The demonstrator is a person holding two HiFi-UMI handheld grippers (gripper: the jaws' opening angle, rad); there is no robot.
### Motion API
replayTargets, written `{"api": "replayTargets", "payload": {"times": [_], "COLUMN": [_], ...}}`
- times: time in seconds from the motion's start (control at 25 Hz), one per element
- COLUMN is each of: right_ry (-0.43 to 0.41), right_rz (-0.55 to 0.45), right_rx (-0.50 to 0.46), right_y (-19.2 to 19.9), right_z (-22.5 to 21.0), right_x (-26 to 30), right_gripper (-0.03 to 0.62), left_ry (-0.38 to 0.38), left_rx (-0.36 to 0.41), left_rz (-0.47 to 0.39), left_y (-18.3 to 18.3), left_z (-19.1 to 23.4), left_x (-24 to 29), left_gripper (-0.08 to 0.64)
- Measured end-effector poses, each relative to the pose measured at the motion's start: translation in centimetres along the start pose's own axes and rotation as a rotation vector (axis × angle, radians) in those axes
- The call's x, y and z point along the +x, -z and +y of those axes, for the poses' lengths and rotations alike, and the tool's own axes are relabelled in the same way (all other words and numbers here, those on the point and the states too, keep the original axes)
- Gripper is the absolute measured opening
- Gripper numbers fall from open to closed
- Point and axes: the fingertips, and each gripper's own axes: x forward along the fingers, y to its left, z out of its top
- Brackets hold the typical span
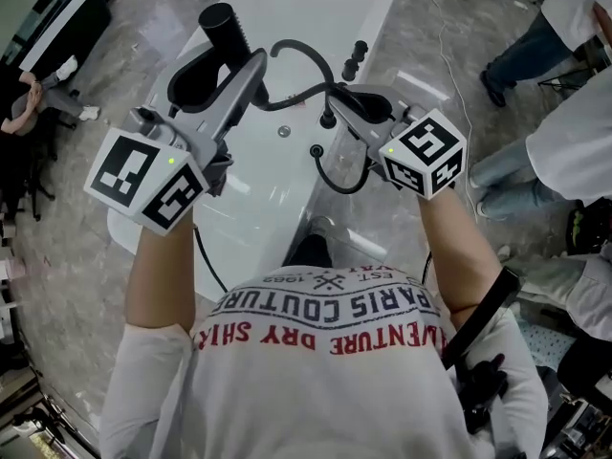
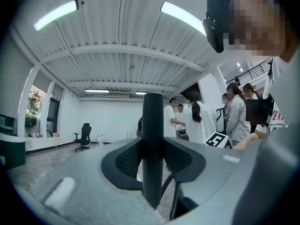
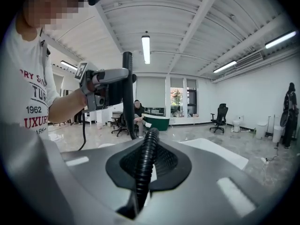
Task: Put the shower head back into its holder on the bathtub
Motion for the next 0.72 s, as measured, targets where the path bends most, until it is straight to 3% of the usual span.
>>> {"api": "replayTargets", "payload": {"times": [0.28, 0.72], "right_ry": [-0.014, 0.009], "right_rz": [-0.026, -0.087], "right_rx": [-0.068, -0.092], "right_y": [-2.6, -7.5], "right_z": [-2.0, -7.1], "right_x": [3.5, 8.3], "right_gripper": [0.003, 0.003], "left_ry": [-0.029, -0.043], "left_rx": [0.0, -0.001], "left_rz": [-0.023, -0.034], "left_y": [-0.7, -3.5], "left_z": [3.2, 7.3], "left_x": [0.4, 2.3], "left_gripper": [0.14, 0.14]}}
